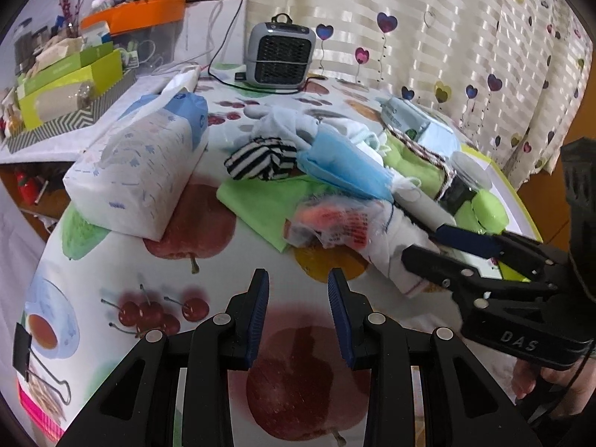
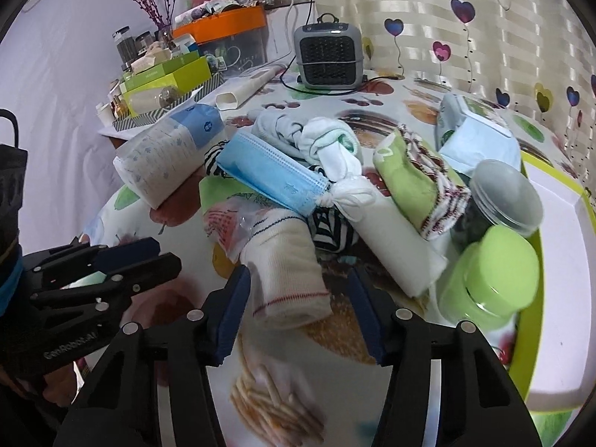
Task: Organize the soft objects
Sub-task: 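Move the right gripper to the rolled white towel and close on it, then lift the rolled towel with the right gripper and carry it toward the white tray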
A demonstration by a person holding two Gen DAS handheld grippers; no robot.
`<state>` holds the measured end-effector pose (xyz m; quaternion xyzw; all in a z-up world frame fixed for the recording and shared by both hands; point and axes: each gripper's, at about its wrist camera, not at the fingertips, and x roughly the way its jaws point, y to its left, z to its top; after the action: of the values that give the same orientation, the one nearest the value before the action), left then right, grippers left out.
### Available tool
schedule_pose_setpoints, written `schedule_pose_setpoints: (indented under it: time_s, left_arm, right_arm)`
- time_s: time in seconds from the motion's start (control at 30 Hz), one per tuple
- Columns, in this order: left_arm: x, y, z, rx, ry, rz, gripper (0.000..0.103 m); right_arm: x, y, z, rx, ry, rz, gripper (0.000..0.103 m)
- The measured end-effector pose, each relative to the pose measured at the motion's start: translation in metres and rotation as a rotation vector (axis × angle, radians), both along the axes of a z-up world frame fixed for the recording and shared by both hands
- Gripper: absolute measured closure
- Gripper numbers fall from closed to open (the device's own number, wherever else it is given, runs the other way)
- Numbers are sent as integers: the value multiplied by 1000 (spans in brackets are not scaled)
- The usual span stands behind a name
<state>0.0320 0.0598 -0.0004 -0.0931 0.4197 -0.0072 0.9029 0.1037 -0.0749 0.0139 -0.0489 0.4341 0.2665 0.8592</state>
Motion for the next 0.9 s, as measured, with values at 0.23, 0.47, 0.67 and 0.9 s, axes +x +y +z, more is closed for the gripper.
schedule_pose_setpoints:
  time_s: [0.23, 0.47, 0.67, 0.9]
  left_arm:
    - [11, 6, 4, -24, -18, -7, 70]
    - [24, 6, 4, -41, -29, -39, 69]
    - [38, 5, -2, -61, -17, -59, 53]
    - [48, -1, -4, -56, -22, -84, 53]
  right_arm:
    - [11, 9, -13, -17, 63, 34, 47]
    - [10, 12, -14, -3, 48, 67, 59]
    - [0, -1, -13, 3, 49, 57, 60]
    - [-8, -25, -9, 22, 52, 0, 59]
